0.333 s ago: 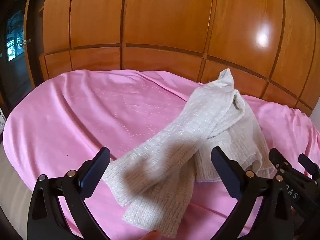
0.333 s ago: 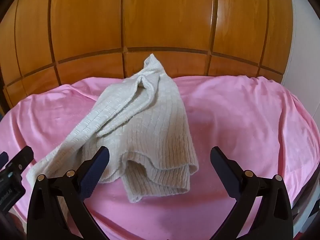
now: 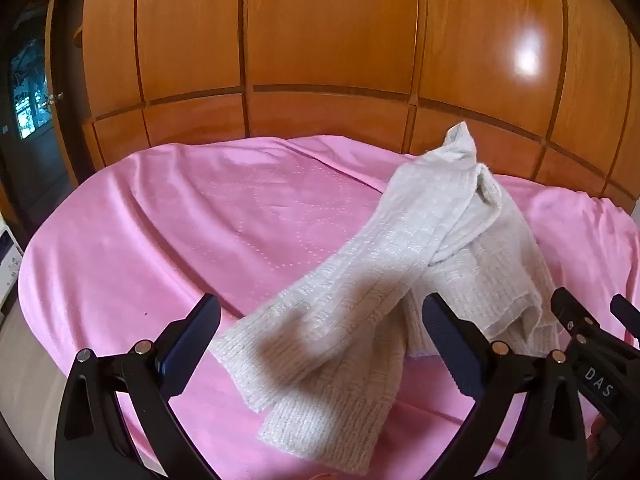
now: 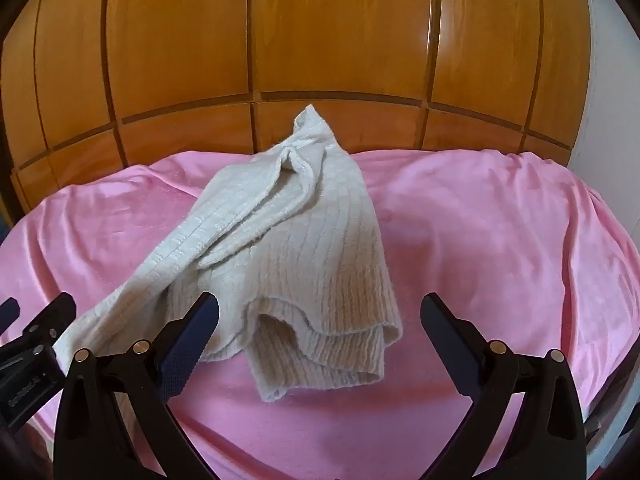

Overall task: Fold small clothes
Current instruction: 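Move both grippers toward the crumpled cream sweater on the pink sheet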

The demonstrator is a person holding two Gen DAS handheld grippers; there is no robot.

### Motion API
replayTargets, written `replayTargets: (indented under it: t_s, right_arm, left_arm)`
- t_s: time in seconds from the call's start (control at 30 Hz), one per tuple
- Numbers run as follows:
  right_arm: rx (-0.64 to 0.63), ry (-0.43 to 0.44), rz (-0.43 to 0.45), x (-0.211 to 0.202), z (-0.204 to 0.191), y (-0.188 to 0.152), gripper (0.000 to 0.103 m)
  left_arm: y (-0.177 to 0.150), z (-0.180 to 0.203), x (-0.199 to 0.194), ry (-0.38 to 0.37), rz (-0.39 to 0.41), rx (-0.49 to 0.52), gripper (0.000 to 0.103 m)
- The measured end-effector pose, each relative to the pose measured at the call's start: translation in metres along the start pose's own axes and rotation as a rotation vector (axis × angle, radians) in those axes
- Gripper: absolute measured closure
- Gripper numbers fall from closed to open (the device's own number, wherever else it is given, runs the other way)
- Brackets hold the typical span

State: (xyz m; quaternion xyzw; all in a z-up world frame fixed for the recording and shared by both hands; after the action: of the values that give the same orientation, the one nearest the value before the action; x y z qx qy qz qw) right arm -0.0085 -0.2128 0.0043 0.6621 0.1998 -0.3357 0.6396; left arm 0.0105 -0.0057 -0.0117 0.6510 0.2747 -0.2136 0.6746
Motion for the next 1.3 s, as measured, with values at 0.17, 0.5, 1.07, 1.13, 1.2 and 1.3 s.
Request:
replayTargets:
  t_s: [0.17, 0.5, 1.07, 1.13, 1.2, 1.3]
  right_arm:
    - [0.002, 0.016, -0.020, 0.003, 0.001, -0.003, 0.003]
    - [-0.004, 0.010, -0.038, 0.007, 0.001, -0.002, 0.003]
    - [-0.014, 0.111, -0.052, 0.016, -0.006, -0.004, 0.003]
    - [-0.015, 0.127, -0.055, 0.017, -0.007, -0.004, 0.003]
    - [-0.020, 0.137, -0.056, 0.018, -0.009, -0.003, 0.003]
    - [-0.025, 0.156, -0.055, 0.018, -0.009, -0.004, 0.003]
  left_arm:
    - [-0.001, -0.005, 0.000, 0.012, 0.004, -0.008, 0.002]
    - [-0.001, -0.012, 0.004, 0.011, -0.009, -0.037, 0.002]
    - [-0.002, -0.024, 0.019, 0.043, -0.047, -0.055, 0.002]
    - [-0.002, -0.025, 0.020, 0.044, -0.052, -0.059, 0.002]
    - [-0.002, -0.027, 0.022, 0.043, -0.056, -0.063, 0.002]
    - [-0.002, -0.027, 0.022, 0.044, -0.059, -0.063, 0.002]
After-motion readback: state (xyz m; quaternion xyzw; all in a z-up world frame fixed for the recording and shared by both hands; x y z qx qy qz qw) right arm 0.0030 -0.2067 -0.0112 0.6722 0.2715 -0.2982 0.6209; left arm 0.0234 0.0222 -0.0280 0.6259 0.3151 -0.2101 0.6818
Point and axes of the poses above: each gripper's, at about its wrist camera, not at the fingertips, and x roughly the way its jaws point, z to its right, y to its top, the point moved 1 cm from there along x, roughly the way its jaws point, and after that the axes turned 1 degree about x, right-handed, at the moved point
